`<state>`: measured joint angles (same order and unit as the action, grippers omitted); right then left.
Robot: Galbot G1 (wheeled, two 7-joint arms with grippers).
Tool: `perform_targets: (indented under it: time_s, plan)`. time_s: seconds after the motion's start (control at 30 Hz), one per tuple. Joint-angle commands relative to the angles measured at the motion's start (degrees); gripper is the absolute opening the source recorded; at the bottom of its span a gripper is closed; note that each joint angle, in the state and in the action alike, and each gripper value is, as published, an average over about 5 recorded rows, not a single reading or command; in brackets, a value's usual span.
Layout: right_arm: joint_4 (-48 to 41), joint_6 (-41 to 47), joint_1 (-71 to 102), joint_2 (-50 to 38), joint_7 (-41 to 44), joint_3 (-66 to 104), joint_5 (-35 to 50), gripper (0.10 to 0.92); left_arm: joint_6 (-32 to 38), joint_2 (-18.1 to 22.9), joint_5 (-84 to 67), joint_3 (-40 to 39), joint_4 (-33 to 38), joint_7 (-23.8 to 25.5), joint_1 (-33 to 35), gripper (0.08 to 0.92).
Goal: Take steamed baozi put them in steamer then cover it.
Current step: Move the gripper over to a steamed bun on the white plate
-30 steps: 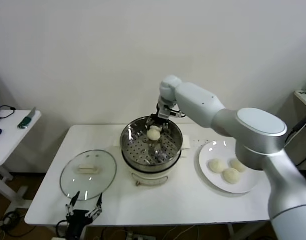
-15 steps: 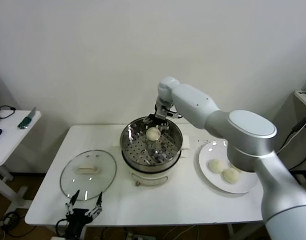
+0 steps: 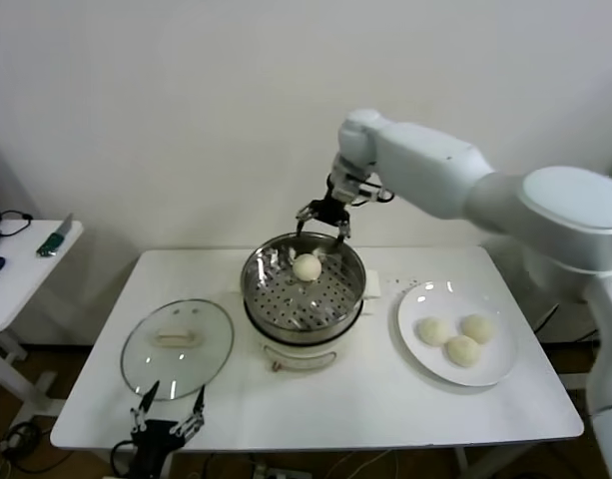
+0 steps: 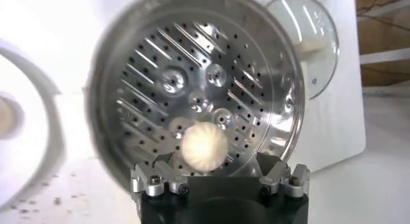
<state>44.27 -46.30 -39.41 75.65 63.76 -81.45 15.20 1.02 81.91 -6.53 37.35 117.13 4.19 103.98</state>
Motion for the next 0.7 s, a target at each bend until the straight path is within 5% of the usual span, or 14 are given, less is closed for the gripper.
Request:
perform_targets:
  time_s: [0.03,0.47,0.7]
  plan:
    - [11.1,32.6,-12.0,-14.8,2.8,-15.8,19.4,0.823,0.2,0.0,0.1,0.0,0.1,0.0,0.3,0.823]
    - [28.4,52.6,-15.7,-27.8,-2.3,-28.3,23.9,0.823,0.3,-0.4,-0.6,0.1,0.2,-0.1,-0.2,0.823]
    - [30.0,57.4,-9.4,-31.8,-5.8,-26.3,20.7,0.823,0.3,-0.4,-1.1,0.2,0.1,-0.1,-0.8,0.823]
